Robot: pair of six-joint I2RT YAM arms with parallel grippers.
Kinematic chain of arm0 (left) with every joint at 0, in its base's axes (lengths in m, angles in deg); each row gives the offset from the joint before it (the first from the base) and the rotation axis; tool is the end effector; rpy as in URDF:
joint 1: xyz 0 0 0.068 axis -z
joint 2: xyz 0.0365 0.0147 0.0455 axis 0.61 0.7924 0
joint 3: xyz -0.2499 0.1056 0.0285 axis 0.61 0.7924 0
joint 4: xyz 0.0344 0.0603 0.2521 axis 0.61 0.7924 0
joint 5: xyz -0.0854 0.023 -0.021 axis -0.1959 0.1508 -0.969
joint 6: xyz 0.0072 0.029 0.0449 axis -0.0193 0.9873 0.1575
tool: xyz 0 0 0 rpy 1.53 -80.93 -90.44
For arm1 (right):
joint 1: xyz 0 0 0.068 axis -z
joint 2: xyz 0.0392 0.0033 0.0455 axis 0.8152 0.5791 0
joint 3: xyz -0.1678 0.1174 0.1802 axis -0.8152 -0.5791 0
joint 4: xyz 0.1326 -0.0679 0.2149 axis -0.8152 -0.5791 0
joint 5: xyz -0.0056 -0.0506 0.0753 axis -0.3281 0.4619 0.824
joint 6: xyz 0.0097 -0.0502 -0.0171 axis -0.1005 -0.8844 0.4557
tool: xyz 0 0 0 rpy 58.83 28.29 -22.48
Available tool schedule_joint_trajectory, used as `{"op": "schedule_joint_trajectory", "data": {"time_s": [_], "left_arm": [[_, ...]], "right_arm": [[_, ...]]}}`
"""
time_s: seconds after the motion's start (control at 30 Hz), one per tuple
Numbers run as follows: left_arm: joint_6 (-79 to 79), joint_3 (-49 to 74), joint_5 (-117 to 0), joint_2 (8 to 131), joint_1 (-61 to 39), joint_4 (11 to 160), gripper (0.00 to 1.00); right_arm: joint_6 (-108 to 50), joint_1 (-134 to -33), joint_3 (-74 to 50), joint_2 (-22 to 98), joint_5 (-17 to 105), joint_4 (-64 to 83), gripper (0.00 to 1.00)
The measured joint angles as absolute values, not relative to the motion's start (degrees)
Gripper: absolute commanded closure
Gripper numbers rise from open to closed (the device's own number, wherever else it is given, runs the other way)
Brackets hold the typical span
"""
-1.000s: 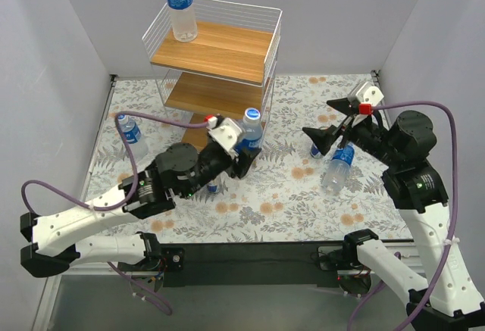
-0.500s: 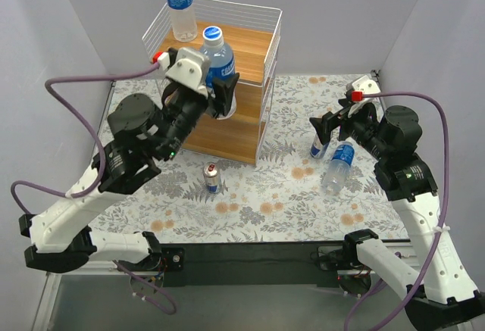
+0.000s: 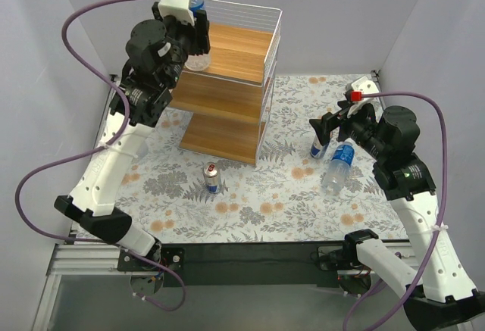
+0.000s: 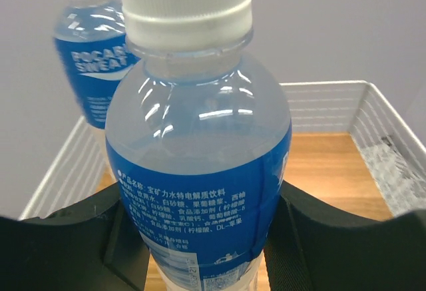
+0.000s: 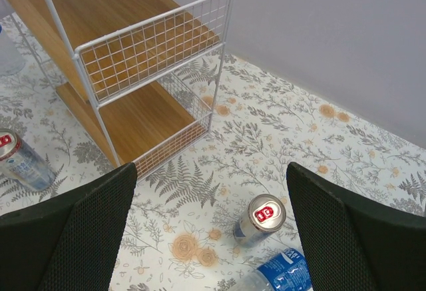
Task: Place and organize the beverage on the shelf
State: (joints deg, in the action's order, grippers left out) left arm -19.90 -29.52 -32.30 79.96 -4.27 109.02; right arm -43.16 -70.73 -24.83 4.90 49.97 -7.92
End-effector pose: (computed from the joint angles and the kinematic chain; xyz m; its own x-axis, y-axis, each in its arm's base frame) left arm 0.2549 -0.1543 0.5565 -0.0596 -0.5513 -0.8322 0.2725 0.7930 -0.5448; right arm 0.1639 0.0560 0.4247 0.0128 -0.1293 -0.9915 -0.4969 0.8597 -0.1185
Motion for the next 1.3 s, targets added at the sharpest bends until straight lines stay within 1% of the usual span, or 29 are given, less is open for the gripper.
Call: {"op": "schedule_joint_trajectory", "data": {"time_s": [0.1,0.4,0.63,0.8,0.83,0.87,0.9,0.97,1.0,1.07,1.1,1.2,1.23,1.27,1.3], "left_arm": [[-21.23,-32.09,-33.94,81.49,-8.38,109.61,1.0],[-24.16,-32.01,-38.12,81.47,-18.04,109.57,1.0],[-25.32,-32.01,-41.7,82.37,-21.47,109.33,1.0],[-26.02,-32.01,-43.6,84.49,-22.13,108.13,1.0],[-25.93,-32.01,-43.89,84.8,-22.13,107.82,0.99],[-26.06,-32.01,-44.13,84.93,-22.13,107.38,0.96],[-25.98,-32.01,-44.43,85.01,-22.13,107.29,0.89],[-25.95,-32.01,-44.91,85.19,-22.13,106.97,0.83],[-25.95,-32.01,-45.02,85.23,-22.13,106.86,0.75],[-25.93,-32.01,-45.28,85.3,-22.13,106.75,0.68],[-25.93,-32.01,-45.33,85.3,-22.13,106.73,0.59],[-25.82,-32.01,-45.33,85.3,-22.15,106.75,0.47],[-25.67,-32.01,-45.33,85.3,-22.15,106.77,0.37],[-25.39,-32.01,-45.33,85.3,-22.15,106.81,0.3],[-25.5,-32.01,-45.42,85.3,-22.15,106.79,0.3]], "right_arm": [[-43.08,-70.69,-24.92,4.94,50.12,-7.96,0.02],[-43.05,-69.94,-24.92,5.07,50.8,-7.9,0.02],[-42.79,-69.57,-24.92,5.46,51.59,-7.88,0.02],[-42.46,-68.98,-24.92,5.46,51.63,-7.83,0.02],[-42.4,-68.87,-24.94,5.49,51.65,-7.81,0.02],[-42.29,-68.81,-24.94,5.53,51.65,-7.81,0.02],[-42.22,-68.7,-24.94,5.57,51.67,-7.81,0.02],[-42.05,-68.52,-24.94,5.77,51.81,-7.81,0.02],[-42.01,-68.48,-24.94,5.86,51.83,-7.81,0.02],[-41.96,-68.43,-24.94,6.12,51.91,-7.79,0.02],[-41.94,-68.43,-24.94,6.25,52.02,-7.79,0.02],[-41.87,-68.22,-24.94,6.73,52.29,-7.72,0.02],[-41.83,-68.13,-24.94,6.86,52.35,-7.7,0.02],[-41.83,-68.08,-24.94,7.06,52.53,-7.68,0.02],[-41.83,-68.06,-24.94,7.08,52.59,-7.68,0.02]]}}
